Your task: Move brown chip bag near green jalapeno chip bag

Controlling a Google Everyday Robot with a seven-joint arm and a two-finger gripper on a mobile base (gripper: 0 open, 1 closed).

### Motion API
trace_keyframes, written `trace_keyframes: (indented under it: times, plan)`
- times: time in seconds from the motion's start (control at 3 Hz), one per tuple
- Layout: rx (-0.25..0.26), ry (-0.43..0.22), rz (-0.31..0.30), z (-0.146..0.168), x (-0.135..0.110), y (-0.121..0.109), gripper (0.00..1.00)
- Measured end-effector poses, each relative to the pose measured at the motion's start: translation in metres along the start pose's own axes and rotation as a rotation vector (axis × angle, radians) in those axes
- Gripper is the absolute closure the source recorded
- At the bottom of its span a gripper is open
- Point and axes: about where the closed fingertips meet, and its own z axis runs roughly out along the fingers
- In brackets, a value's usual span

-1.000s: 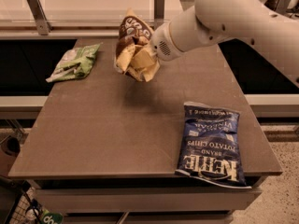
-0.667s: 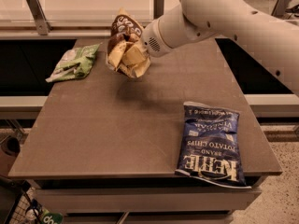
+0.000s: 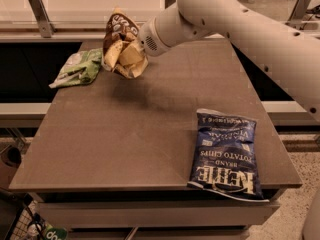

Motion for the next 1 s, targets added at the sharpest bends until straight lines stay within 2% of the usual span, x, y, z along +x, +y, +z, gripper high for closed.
trace_keyframes:
  times: [0.33, 1.0]
  plan:
    - [-0.003, 0.0, -0.001, 0.0015, -0.0006, 0.0014, 0.83]
    - [-0.01, 0.002, -0.004, 0.005, -0.0012, 0.0043, 0.36]
